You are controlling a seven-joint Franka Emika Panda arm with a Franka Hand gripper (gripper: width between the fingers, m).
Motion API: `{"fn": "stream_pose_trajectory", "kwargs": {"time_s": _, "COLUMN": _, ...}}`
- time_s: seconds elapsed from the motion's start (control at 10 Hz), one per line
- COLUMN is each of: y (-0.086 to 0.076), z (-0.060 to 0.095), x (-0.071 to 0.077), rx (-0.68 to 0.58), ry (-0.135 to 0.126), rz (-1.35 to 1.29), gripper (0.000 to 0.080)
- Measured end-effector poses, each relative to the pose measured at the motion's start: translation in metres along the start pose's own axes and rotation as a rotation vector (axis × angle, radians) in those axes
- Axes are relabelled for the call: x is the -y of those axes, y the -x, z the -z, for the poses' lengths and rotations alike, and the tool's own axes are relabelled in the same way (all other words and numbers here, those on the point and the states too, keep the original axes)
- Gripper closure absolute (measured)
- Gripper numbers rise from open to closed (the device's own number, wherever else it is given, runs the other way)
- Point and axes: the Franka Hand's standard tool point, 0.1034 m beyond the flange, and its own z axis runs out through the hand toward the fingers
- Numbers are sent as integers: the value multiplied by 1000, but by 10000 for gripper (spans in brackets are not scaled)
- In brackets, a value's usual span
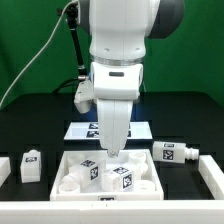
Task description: Assemble one leg
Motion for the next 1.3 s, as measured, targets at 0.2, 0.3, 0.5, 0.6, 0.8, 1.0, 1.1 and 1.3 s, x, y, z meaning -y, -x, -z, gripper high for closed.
{"fn": "stream_pose_trajectory", "kwargs": {"time_s": 0.2, "y": 5, "z": -15, "x": 14, "rx": -4, "ry": -32, "rz": 0, "gripper": 150}}
{"fn": "stream_pose_trajectory", "kwargs": {"time_s": 0.3, "y": 4, "z": -22, "x": 16, "rx": -6, "ry": -41, "rz": -1, "gripper": 150}}
{"fn": "stream_pose_trajectory", "kwargs": {"time_s": 0.5, "y": 3, "z": -32, "x": 18, "rx": -11, "ry": -52, "rz": 0, "gripper": 150}}
{"fn": "stream_pose_trajectory", "kwargs": {"time_s": 0.6, "y": 2, "z": -35, "x": 19, "rx": -12, "ry": -57, "rz": 1, "gripper": 150}}
{"fn": "stream_pose_trajectory", "kwargs": {"time_s": 0.8, "y": 3, "z": -36, "x": 18, "rx": -13, "ry": -54, "rz": -1, "gripper": 241}}
{"fn": "stream_pose_trajectory", "kwargs": {"time_s": 1.0, "y": 3, "z": -36, "x": 18, "rx": -14, "ry": -54, "rz": -2, "gripper": 376}}
{"fn": "stream_pose_trajectory", "kwargs": {"time_s": 1.1, "y": 3, "z": -36, "x": 18, "rx": -14, "ry": -54, "rz": -2, "gripper": 571}}
{"fn": "stream_pose_trajectory", "kwargs": {"time_s": 1.3, "y": 2, "z": -35, "x": 17, "rx": -15, "ry": -49, "rz": -1, "gripper": 707}}
